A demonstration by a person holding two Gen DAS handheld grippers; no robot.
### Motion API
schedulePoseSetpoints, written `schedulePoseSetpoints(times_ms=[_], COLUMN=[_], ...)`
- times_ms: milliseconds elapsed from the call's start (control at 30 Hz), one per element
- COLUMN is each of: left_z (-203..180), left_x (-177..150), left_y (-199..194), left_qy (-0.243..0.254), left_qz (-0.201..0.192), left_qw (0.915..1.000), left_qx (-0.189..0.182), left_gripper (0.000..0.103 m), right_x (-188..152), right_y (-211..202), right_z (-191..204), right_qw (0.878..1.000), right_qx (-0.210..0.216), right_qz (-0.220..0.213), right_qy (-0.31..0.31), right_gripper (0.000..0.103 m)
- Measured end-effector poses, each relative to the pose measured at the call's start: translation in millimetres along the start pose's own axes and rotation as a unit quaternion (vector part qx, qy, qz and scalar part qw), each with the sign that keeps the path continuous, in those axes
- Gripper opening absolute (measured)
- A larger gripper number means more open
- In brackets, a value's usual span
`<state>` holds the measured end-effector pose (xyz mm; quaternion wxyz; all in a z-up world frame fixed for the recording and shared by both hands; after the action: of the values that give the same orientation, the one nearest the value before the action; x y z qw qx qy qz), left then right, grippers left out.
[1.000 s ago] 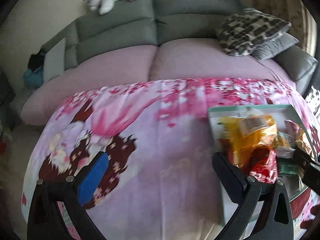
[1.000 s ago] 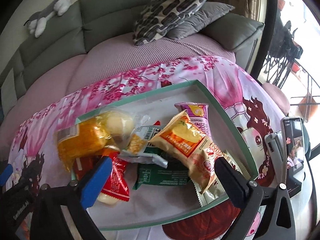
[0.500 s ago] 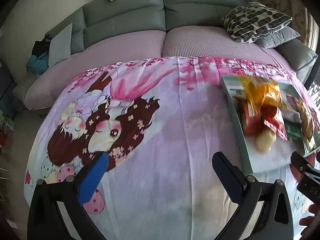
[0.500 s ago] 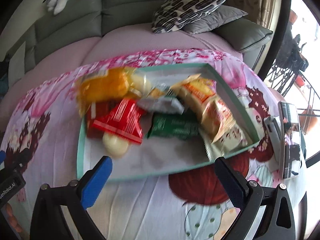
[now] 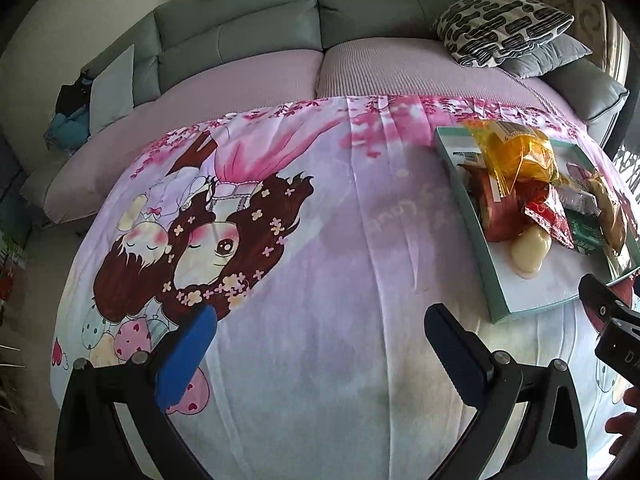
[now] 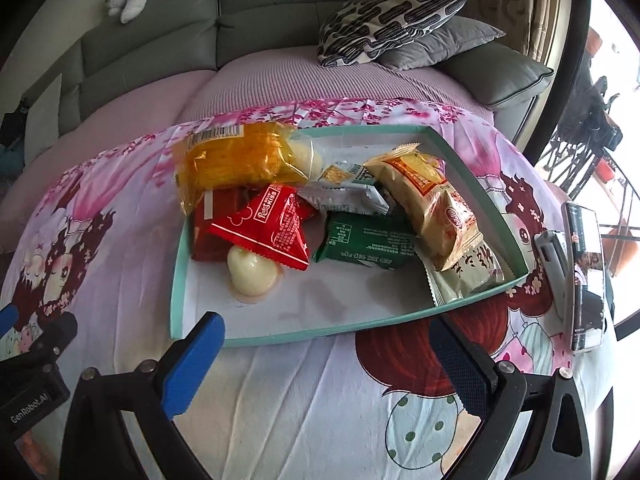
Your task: Organize snacks
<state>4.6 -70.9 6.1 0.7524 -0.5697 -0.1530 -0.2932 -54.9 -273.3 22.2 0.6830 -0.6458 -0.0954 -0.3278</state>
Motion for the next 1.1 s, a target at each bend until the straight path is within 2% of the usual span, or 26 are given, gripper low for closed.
schedulePoseSetpoints(times_ms=[700, 1100], left_z=[-2.2, 0.6], left_x=[1.9, 1.7], left_y=[22.5, 16.3], left_qy=[-0.003, -0.005], left_qz=[0.041, 0.039], left_qw=[0.9991, 0.9992], left_qx=[-0.003, -0.002], left_gripper=[0.103, 0.103], right_x=[1.2, 0.9], right_y=[7.0, 2.1], right_z=[5.3, 2.5], right_qw=[1.000, 1.000], right_qx=[0.007, 0.008], right_qz=[0.003, 0.003], right_qy=[-0.012, -0.011], right_gripper=[0.103, 0.103])
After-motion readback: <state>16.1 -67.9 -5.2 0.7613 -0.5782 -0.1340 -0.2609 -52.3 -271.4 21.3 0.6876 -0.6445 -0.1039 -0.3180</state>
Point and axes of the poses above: each gripper's, at about its wrist camera, not at the fingertips, and y roughly the way its jaws point, z to its left, x to its top, the point moved 2 cm from there along y, roughly the way its jaws point, and after that the axes turned 11 degrees about x, right-handed, at the moved point
